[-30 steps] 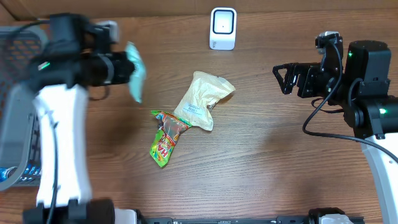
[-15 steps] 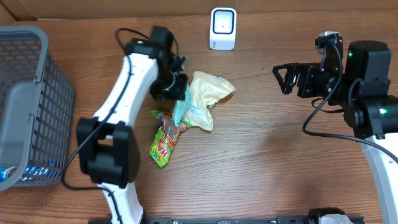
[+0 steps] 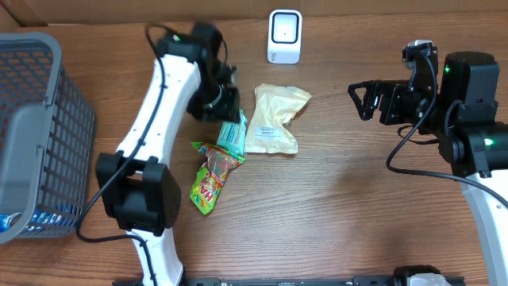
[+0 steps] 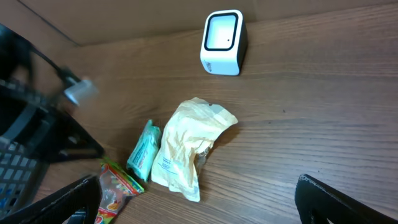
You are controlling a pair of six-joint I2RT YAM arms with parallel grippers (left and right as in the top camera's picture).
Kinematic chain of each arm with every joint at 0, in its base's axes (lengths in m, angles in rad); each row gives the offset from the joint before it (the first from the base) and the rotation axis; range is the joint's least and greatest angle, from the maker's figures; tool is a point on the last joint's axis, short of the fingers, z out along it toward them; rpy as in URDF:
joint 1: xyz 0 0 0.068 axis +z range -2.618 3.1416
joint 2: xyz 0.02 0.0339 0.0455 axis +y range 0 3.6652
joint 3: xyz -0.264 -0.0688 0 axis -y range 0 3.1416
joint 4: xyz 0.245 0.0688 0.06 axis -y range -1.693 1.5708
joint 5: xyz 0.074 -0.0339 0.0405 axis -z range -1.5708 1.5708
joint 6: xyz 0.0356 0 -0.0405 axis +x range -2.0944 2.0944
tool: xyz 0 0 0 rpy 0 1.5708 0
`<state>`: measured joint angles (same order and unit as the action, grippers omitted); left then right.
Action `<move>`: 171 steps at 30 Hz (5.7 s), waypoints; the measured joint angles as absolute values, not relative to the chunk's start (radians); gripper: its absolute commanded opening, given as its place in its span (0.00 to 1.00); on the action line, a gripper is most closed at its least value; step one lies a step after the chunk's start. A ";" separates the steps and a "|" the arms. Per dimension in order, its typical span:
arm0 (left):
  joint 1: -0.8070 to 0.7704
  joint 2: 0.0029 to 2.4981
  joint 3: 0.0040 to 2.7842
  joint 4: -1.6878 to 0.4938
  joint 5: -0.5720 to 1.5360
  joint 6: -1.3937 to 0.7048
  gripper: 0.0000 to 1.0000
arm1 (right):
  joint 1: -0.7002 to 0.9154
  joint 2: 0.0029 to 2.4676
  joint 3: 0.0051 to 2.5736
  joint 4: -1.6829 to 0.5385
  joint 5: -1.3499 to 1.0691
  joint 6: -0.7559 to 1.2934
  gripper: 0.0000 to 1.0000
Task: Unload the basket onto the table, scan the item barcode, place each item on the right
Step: 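Release the wipes pack and return the left gripper to the basket, then grasp the blue Oreo pack in the basket with the left gripper, then carry the Oreo pack out and lower it beside the wipes pack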
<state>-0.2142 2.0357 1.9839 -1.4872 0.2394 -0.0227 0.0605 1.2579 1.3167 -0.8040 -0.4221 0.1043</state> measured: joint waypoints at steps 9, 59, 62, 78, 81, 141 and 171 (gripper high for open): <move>-0.176 2.015 2.424 -1.679 0.156 -0.020 0.45 | 0.061 1.258 1.317 -0.804 -0.422 0.105 1.00; 1.117 1.957 2.181 -1.560 0.093 -0.206 0.71 | 0.061 1.258 1.317 -0.804 -0.422 0.105 1.00; 1.130 1.958 2.080 -1.496 0.093 -0.209 0.71 | 0.060 1.258 1.317 -0.803 -0.422 0.105 1.00; 1.098 1.960 1.745 -1.259 -0.012 -0.301 0.70 | 0.061 1.258 1.317 -0.804 -0.422 0.105 1.00; 1.090 1.960 1.699 -1.229 -0.066 -0.345 0.70 | 0.060 1.258 1.317 -0.804 -0.422 0.105 1.00; 0.812 1.846 2.353 -1.251 0.472 -0.205 0.04 | 0.060 1.258 1.317 -0.804 -0.422 0.105 1.00; -0.258 2.161 1.984 -1.432 0.394 -0.088 0.04 | 0.060 1.258 1.317 -0.804 -0.422 0.105 1.00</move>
<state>-0.2577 2.1612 1.9842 -1.4319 0.3939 -0.0883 0.0605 1.2579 1.3167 -0.8040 -0.4221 0.1047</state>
